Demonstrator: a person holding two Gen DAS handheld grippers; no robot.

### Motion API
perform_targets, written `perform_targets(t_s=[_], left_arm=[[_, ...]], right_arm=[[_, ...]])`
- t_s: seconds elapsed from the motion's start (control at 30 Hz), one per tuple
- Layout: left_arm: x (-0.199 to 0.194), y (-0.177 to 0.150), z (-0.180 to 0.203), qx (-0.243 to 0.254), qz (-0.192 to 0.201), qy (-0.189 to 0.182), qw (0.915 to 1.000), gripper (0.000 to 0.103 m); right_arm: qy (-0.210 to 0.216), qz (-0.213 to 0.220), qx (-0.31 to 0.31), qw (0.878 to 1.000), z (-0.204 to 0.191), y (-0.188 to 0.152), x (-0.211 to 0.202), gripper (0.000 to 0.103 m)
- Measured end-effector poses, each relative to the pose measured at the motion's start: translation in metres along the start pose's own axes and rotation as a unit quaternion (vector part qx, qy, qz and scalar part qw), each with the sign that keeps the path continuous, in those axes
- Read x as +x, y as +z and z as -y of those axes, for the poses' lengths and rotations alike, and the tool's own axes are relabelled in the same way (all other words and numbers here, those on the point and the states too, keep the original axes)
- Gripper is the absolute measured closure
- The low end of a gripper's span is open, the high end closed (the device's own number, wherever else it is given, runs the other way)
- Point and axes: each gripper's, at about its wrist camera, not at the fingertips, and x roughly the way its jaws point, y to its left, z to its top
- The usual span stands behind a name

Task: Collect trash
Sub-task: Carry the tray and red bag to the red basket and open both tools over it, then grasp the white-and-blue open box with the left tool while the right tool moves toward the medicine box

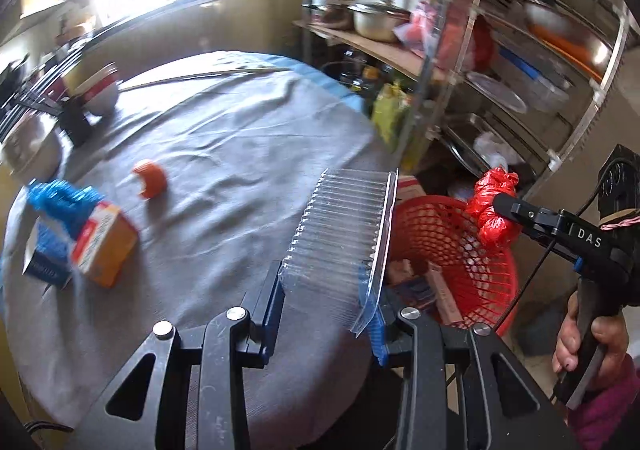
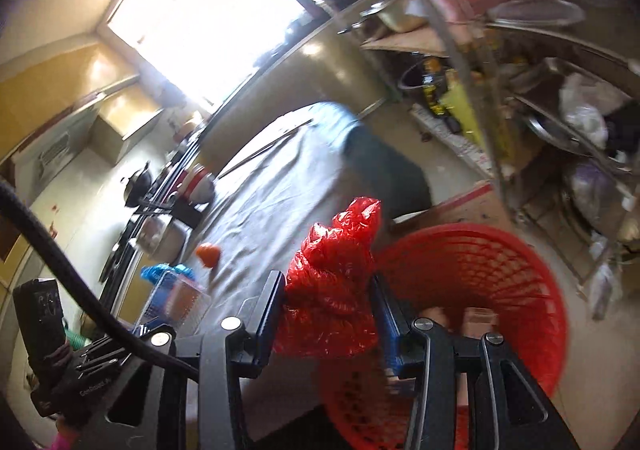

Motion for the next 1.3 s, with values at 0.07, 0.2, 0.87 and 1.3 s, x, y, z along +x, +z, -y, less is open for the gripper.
perform_targets(t_s=[0.07, 0.2, 0.87, 1.3], left_arm=[[0.008, 0.004, 0.015, 0.017, -0.006, -0.01, 0.9998, 0.064], [0.023, 0.009, 0.041, 0.047, -0.02, -0.031, 0.9982, 0.064], [0.035, 0.002, 0.046, 0.055, -0.05, -0.031, 0.9968, 0.046], [-0.007, -0.033, -0.042, -0.032, -0.013, 0.028, 0.999, 0.044]], right_arm=[[-0.009, 0.004, 0.014, 1.0, 0.015, 0.002, -0.007, 0.057], [-0.027, 0.005, 0.033, 0.999, 0.04, 0.001, -0.017, 0.057], [-0.03, -0.008, 0.088, 0.996, 0.068, -0.001, -0.019, 0.042], [-0.019, -0.032, 0.037, 0.999, 0.014, -0.004, 0.003, 0.042]])
